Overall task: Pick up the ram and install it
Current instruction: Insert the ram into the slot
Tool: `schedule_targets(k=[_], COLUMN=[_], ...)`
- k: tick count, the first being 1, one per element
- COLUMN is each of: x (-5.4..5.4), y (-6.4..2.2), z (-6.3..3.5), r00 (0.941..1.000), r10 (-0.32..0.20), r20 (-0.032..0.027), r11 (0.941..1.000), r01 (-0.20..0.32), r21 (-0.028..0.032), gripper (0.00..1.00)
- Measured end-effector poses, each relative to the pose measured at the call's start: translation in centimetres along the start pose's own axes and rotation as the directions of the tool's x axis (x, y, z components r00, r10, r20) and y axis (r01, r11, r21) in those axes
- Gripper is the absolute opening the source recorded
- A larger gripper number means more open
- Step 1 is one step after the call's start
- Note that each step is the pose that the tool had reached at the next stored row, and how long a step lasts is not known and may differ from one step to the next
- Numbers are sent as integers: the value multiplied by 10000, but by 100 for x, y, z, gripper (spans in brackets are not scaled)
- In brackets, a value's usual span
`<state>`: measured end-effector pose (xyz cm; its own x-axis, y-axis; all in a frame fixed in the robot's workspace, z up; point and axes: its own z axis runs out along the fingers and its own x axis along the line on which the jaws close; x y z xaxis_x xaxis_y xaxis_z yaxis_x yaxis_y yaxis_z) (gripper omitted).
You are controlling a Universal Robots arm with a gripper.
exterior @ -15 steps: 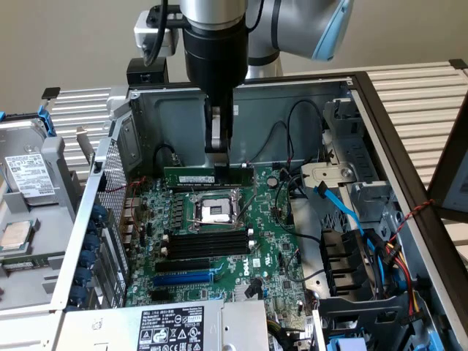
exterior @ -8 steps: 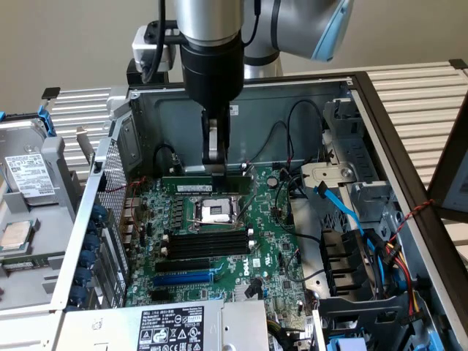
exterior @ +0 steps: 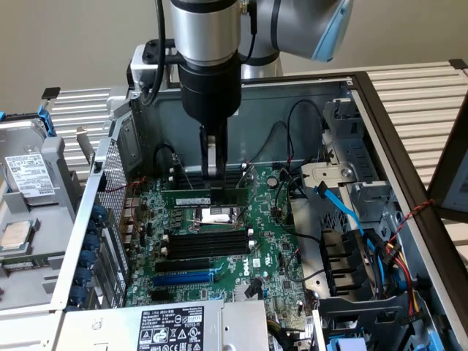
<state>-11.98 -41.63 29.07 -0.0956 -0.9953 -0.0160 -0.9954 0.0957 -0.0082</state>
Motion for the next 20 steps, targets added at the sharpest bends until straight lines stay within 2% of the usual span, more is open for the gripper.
schedule_targets(k=[4,10,20], x=[43,52,55], y=[-14,-50,-51], z=[66,176,356], r00=[10000,9999,9999], r10=[-60,-114,-115], r20=[4,6,5], r11=[10000,9999,9999], r01=[60,114,115], r21=[11,34,41], gripper=[12,12,12])
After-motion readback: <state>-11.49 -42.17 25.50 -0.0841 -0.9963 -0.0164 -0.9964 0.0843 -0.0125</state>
